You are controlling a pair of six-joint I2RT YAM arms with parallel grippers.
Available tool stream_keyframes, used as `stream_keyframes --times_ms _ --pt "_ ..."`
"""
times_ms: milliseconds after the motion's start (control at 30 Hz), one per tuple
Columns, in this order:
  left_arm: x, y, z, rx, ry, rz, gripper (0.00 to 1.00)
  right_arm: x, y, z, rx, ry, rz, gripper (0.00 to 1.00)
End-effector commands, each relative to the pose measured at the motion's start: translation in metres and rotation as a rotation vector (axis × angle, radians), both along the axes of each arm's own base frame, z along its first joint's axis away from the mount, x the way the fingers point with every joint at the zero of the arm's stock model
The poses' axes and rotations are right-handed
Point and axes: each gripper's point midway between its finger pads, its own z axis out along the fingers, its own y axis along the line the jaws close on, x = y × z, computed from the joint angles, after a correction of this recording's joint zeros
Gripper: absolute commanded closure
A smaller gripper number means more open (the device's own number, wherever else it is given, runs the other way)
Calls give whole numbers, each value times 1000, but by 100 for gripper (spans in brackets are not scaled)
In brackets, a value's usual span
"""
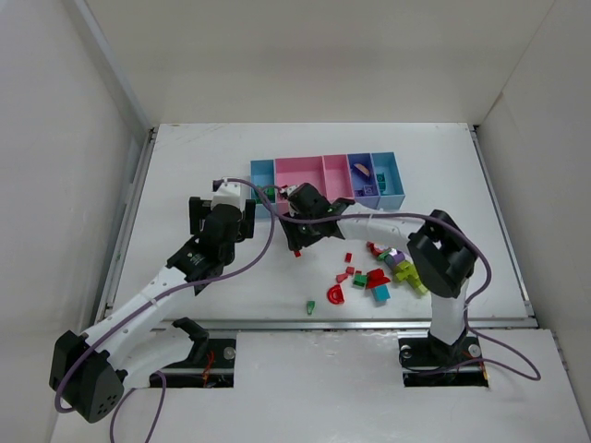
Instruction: Sort the legos into containers by color
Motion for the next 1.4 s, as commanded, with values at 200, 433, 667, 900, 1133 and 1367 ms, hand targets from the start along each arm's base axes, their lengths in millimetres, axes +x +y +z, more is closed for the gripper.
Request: stream_keyframes --times_ms 200,433,667,900,1133,1367 --pt "1 -1 8 -13 -24 -6 0 -18 -2 -22 -108 15 -246 49" --pt "1 -1 8 -13 -24 -6 0 -20 -14 -38 -169 3 -295 50" --pt "1 -1 8 -13 -24 -6 0 -17 -16 -44 -186 -8 -305 52" --pt "1 -1 8 -13 -24 -6 0 -13 -8 -44 -180 -27 -248 64" --pt "1 -1 8 -13 -24 -6 0 -17 -4 -52 -178 -2 -222 71" --pt "1 -1 8 -13 -24 -6 0 -10 -10 -59 -256 -35 -173 51"
